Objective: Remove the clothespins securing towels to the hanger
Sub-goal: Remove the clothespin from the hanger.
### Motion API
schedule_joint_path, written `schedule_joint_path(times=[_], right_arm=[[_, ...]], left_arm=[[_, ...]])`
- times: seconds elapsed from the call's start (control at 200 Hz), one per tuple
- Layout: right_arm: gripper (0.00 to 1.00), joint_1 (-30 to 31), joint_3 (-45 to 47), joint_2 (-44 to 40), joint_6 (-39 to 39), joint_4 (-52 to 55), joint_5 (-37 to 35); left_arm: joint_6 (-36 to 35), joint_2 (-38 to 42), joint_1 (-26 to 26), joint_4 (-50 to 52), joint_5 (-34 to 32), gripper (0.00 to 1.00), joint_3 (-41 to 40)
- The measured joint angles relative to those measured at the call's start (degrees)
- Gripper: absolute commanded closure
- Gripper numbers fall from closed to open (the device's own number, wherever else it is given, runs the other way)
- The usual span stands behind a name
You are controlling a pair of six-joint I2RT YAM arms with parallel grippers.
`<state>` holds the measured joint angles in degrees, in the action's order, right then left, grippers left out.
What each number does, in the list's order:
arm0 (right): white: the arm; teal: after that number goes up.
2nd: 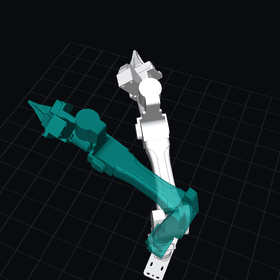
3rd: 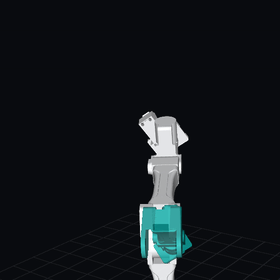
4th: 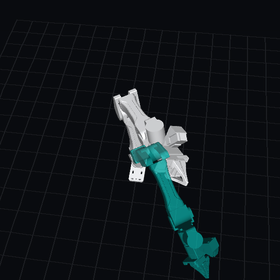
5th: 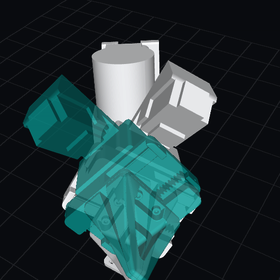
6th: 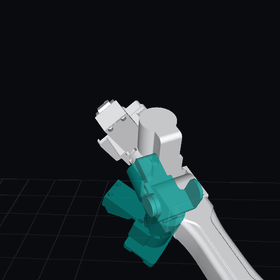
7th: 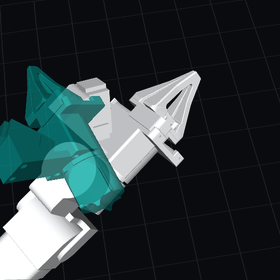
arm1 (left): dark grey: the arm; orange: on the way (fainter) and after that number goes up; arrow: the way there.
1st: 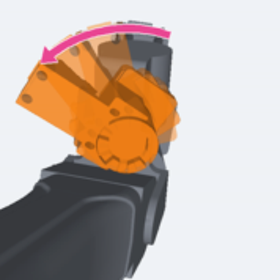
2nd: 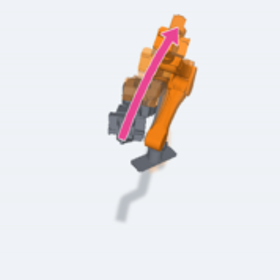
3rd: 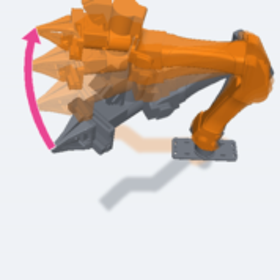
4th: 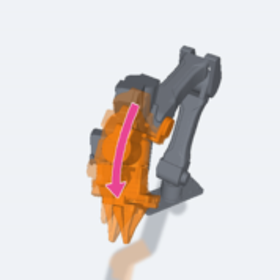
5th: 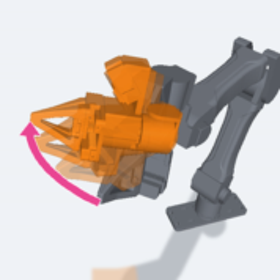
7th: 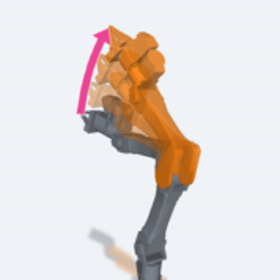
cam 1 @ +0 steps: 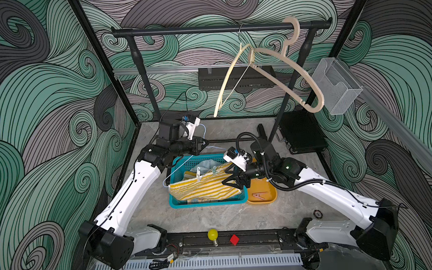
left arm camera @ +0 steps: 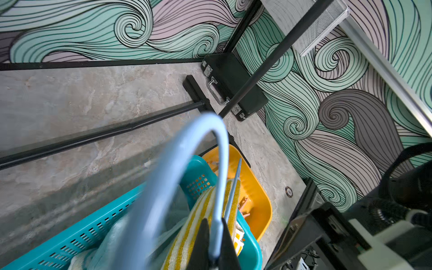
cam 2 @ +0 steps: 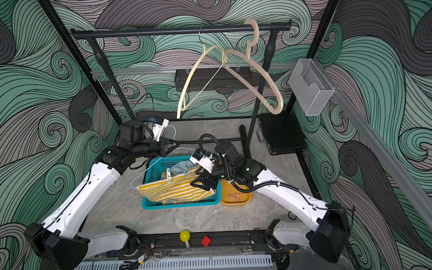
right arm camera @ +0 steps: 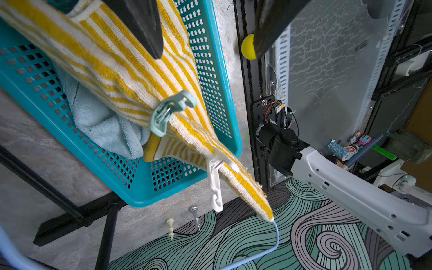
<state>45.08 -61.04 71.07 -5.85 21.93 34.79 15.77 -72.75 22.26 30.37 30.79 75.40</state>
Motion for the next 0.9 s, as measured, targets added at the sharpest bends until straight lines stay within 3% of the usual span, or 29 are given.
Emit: schedule_joint_path(times=[0.415, 0.901], right_arm=[[0.4, -0.02, 0.0, 2.01, -3.63, -3.15, -1.7], [0.44, -0.02, -2.1, 5.88, -3.85, -6.25, 2.1]], left_arm=[[0.07, -1.31, -0.02, 1.64, 8.92, 1.0, 1.73], [0.04, -3.82, -0.02, 3.26, 12.74, 1.0, 3.67]])
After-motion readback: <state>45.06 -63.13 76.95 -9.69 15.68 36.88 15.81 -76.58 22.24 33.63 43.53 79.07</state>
